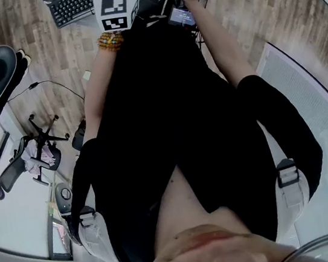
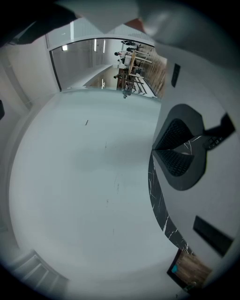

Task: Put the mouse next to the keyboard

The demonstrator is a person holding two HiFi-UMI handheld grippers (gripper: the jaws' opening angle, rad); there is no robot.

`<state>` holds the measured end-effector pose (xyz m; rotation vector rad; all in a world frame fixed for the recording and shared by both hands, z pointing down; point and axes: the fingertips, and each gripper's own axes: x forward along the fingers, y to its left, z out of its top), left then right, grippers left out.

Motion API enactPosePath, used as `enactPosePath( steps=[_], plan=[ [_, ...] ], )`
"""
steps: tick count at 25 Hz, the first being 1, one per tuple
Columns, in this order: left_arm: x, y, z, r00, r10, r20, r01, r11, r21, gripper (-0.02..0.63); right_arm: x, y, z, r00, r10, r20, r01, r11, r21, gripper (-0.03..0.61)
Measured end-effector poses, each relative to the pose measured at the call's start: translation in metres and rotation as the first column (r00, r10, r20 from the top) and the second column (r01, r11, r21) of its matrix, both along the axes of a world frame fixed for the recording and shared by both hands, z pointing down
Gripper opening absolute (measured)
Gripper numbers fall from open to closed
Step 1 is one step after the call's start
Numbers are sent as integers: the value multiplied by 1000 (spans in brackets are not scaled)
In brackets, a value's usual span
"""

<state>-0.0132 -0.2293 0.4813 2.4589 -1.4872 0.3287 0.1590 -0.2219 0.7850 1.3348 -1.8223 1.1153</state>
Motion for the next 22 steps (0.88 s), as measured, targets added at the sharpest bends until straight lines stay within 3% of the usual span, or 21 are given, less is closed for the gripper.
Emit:
enactPosePath(
  steps=[22],
  plan=[
    [-3,0,3,1000,-3,-13,3,1000,-5,14,-3,-1,-1,1000,-16,-3,16,1000,4,287]
  ],
)
